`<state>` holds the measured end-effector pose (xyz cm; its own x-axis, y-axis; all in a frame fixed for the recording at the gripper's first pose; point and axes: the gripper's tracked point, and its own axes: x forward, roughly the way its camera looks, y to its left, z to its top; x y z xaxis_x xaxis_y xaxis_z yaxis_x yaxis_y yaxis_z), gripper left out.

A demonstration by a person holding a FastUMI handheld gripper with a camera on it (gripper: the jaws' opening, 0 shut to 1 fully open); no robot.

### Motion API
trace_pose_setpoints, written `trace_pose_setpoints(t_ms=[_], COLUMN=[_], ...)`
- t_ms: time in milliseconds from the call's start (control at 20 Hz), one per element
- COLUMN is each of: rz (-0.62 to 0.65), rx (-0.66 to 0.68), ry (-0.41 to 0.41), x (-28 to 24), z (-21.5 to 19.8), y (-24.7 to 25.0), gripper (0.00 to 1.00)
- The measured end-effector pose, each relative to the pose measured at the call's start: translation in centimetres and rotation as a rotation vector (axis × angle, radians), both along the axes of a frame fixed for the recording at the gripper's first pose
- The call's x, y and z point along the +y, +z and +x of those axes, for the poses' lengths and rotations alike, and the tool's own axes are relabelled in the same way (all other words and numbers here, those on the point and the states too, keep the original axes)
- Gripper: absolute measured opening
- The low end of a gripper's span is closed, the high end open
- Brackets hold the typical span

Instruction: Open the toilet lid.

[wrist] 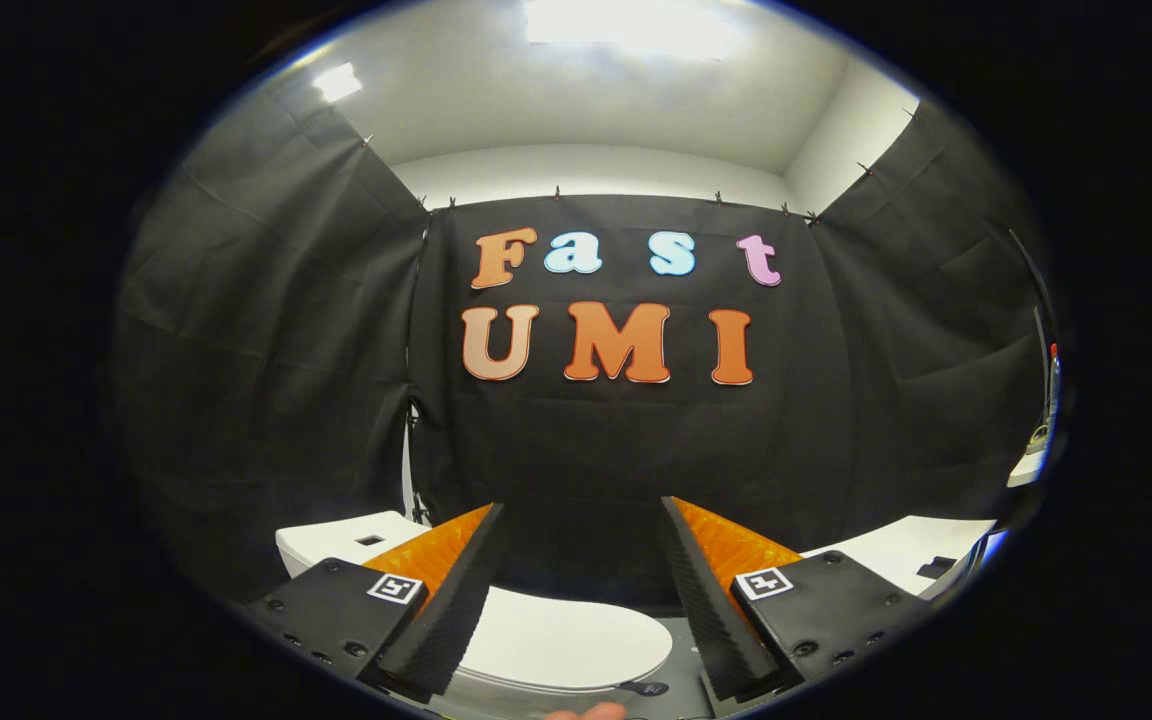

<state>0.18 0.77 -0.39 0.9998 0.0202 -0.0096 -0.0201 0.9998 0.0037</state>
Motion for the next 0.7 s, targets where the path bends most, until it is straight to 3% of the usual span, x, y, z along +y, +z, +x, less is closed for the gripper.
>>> trace_pose_setpoints(t_ms=[700], rz=[-0.022], rx=[0.004], ry=[0.008], x=[1.2], z=[0.4], y=[-0.8], gripper=[0.98])
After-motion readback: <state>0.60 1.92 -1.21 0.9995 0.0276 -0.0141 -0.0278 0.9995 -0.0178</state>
